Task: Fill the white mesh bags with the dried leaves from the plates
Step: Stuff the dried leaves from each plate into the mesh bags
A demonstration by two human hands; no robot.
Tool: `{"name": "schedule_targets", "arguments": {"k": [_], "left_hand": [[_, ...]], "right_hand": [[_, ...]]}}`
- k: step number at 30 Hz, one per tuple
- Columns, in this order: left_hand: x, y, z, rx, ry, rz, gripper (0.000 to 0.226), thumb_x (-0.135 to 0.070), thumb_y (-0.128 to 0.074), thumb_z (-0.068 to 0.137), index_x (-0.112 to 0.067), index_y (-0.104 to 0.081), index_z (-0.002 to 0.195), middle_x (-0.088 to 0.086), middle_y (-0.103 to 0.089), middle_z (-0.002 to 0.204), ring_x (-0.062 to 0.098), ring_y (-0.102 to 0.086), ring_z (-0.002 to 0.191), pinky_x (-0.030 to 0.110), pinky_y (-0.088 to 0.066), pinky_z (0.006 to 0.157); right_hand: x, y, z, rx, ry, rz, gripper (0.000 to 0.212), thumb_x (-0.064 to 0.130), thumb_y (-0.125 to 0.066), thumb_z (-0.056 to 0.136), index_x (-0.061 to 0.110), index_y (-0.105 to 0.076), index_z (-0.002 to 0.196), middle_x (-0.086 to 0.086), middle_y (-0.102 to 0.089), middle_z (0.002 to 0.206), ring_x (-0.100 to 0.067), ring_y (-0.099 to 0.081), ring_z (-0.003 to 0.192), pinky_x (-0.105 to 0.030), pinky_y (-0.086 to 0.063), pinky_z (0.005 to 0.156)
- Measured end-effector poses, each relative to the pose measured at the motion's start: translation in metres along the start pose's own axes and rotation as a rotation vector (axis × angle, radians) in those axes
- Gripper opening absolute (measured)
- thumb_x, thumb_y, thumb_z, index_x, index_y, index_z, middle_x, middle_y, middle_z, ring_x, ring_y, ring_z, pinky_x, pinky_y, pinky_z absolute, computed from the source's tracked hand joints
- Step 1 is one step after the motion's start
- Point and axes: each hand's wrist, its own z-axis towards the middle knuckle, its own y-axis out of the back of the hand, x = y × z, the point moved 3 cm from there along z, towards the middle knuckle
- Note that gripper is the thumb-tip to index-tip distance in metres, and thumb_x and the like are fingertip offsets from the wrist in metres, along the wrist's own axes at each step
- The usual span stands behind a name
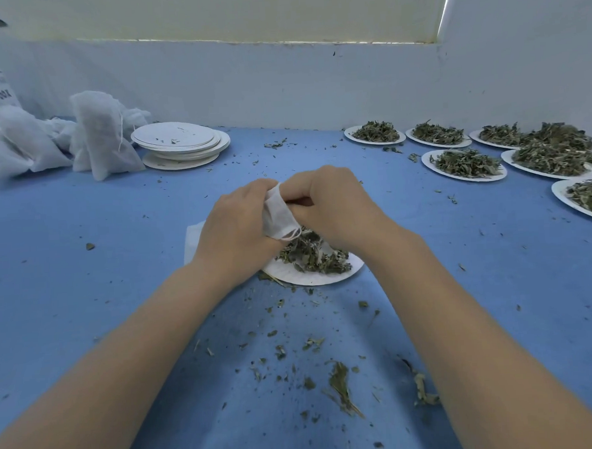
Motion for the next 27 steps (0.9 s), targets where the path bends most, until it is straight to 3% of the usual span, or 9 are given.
{"name": "schedule_targets", "arguments": {"k": [3, 6, 9, 13, 16, 20, 22, 25, 27], "left_hand": [[0.002, 0.002, 0.001, 0.007, 0.033, -0.023, 0.045, -0.020, -0.068, 0.071, -0.014, -0.058, 0.115, -0.001, -0.062, 0.099, 0.021, -0.055, 0.089, 0.020, -0.030, 0.070], [0.002, 0.004, 0.003, 0.030, 0.036, -0.054, 0.045, -0.021, -0.068, 0.069, -0.018, -0.057, 0.113, -0.009, -0.057, 0.093, 0.014, -0.051, 0.084, 0.022, -0.032, 0.068], [-0.001, 0.006, 0.003, 0.049, 0.071, -0.151, 0.032, -0.028, -0.069, 0.066, -0.025, -0.058, 0.096, -0.015, -0.053, 0.074, 0.007, -0.049, 0.070, 0.023, -0.036, 0.060], [-0.003, 0.011, 0.005, 0.021, 0.107, -0.241, 0.017, -0.028, -0.062, 0.057, -0.028, -0.046, 0.064, -0.011, -0.046, 0.053, 0.002, -0.038, 0.051, 0.022, -0.032, 0.051], [-0.012, 0.017, 0.007, 0.023, 0.024, -0.221, 0.020, -0.026, -0.059, 0.051, -0.026, -0.053, 0.070, -0.012, -0.053, 0.058, 0.005, -0.042, 0.055, 0.019, -0.037, 0.058], [-0.017, 0.018, 0.007, 0.049, -0.020, -0.247, 0.028, -0.036, -0.064, 0.047, -0.041, -0.050, 0.071, -0.023, -0.055, 0.060, -0.003, -0.049, 0.059, 0.007, -0.034, 0.056], [-0.014, 0.015, 0.006, 0.094, -0.030, -0.244, 0.047, -0.035, -0.078, 0.049, -0.039, -0.054, 0.090, -0.024, -0.059, 0.074, -0.006, -0.054, 0.070, 0.007, -0.039, 0.062], [-0.007, 0.011, 0.003, 0.153, -0.059, -0.145, 0.063, -0.029, -0.083, 0.058, -0.028, -0.053, 0.113, -0.016, -0.059, 0.092, 0.007, -0.058, 0.082, 0.014, -0.043, 0.068], [-0.002, 0.010, 0.003, 0.152, -0.060, -0.093, 0.060, -0.023, -0.080, 0.062, -0.024, -0.052, 0.116, -0.011, -0.059, 0.093, 0.015, -0.057, 0.083, 0.024, -0.045, 0.069]], "right_hand": [[0.001, 0.002, -0.002, 0.125, 0.024, 0.014, 0.017, 0.002, -0.049, 0.088, 0.002, -0.065, 0.080, 0.006, -0.040, 0.050, -0.005, -0.036, 0.049, -0.015, -0.029, 0.049], [0.001, 0.006, -0.002, 0.142, 0.046, -0.038, 0.017, 0.002, -0.051, 0.087, 0.002, -0.067, 0.090, 0.007, -0.054, 0.061, -0.006, -0.040, 0.055, -0.018, -0.033, 0.052], [0.004, 0.005, 0.001, 0.010, 0.131, -0.186, 0.016, -0.005, -0.052, 0.080, -0.001, -0.068, 0.080, -0.010, -0.063, 0.080, -0.023, -0.050, 0.071, -0.033, -0.040, 0.067], [0.013, -0.001, 0.000, -0.011, 0.229, -0.226, 0.018, -0.013, -0.052, 0.071, 0.001, -0.059, 0.063, -0.014, -0.052, 0.067, -0.019, -0.037, 0.065, -0.031, -0.031, 0.056], [0.015, -0.002, 0.001, 0.049, 0.160, -0.174, 0.033, -0.006, -0.052, 0.078, 0.024, -0.054, 0.063, 0.000, -0.052, 0.059, -0.009, -0.041, 0.059, -0.025, -0.036, 0.055], [0.012, 0.004, 0.000, 0.189, 0.069, -0.065, 0.033, 0.002, -0.048, 0.083, 0.025, -0.055, 0.061, 0.017, -0.049, 0.048, 0.008, -0.045, 0.053, -0.009, -0.034, 0.049], [0.008, 0.006, -0.004, 0.241, 0.035, -0.032, 0.037, 0.004, -0.054, 0.083, 0.034, -0.052, 0.061, 0.027, -0.051, 0.051, 0.013, -0.046, 0.052, -0.005, -0.034, 0.048], [0.000, 0.008, -0.006, 0.213, 0.001, -0.019, 0.021, 0.006, -0.061, 0.080, 0.026, -0.069, 0.081, 0.012, -0.062, 0.066, 0.003, -0.050, 0.054, -0.010, -0.039, 0.051], [-0.005, 0.011, -0.005, 0.095, -0.034, 0.063, 0.025, 0.005, -0.064, 0.077, 0.029, -0.072, 0.081, 0.000, -0.071, 0.079, -0.009, -0.062, 0.067, -0.025, -0.051, 0.062]]}}
